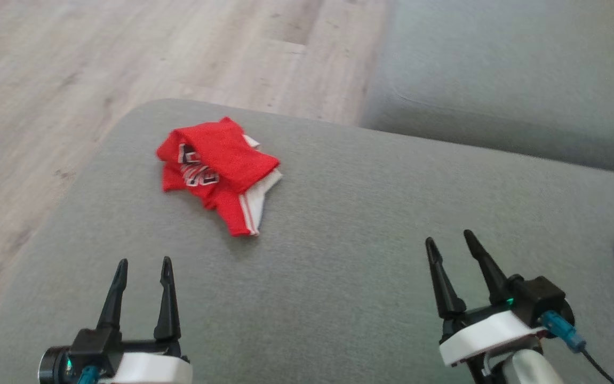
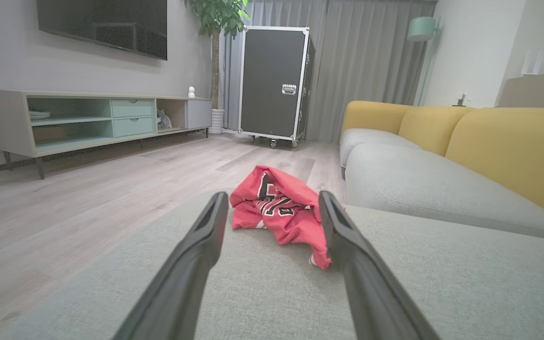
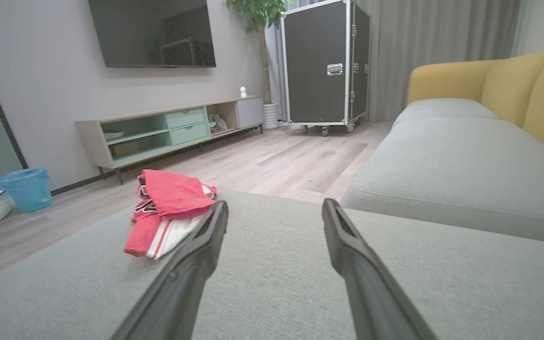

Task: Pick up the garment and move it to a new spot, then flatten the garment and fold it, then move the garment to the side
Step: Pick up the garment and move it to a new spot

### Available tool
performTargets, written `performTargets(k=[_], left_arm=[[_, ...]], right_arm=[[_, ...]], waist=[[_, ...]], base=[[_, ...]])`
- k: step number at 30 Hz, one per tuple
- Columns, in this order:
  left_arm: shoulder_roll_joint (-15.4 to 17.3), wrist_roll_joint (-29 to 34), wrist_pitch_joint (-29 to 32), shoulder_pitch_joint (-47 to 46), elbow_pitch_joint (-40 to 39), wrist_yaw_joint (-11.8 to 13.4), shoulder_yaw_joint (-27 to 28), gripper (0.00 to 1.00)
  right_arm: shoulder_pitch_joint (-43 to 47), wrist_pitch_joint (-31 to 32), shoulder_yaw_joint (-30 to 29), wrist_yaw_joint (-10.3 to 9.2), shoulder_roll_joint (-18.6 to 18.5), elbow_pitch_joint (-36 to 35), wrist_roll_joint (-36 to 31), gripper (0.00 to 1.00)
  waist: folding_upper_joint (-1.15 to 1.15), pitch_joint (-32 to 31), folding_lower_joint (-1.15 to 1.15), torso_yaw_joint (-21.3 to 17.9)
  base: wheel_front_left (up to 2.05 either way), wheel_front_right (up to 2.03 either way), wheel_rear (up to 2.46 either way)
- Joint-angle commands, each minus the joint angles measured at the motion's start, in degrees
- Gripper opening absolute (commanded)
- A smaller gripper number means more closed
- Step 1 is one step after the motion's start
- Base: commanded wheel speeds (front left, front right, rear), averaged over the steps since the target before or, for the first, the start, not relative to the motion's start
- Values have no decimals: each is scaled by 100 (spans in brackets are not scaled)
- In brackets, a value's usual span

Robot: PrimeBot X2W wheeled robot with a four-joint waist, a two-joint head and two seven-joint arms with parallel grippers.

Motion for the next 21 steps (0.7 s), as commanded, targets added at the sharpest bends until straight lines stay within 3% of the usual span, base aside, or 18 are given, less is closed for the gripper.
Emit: performTargets(k=[1,14,21], left_arm=[[19,64,-55,-189,-179,-22,209,100],[39,202,-55,-240,-212,-161,376,100],[519,383,-54,-1181,372,-413,81,100]], right_arm=[[-111,-63,173,20,-12,-154,52,100],[-104,-63,281,20,-12,-161,84,100],[-259,-63,120,20,-12,-237,-117,100]], waist=[[0,-99,0,204],[0,-25,0,223],[0,490,0,-13]], base=[[0,0,0],[0,0,0],[0,0,0]])
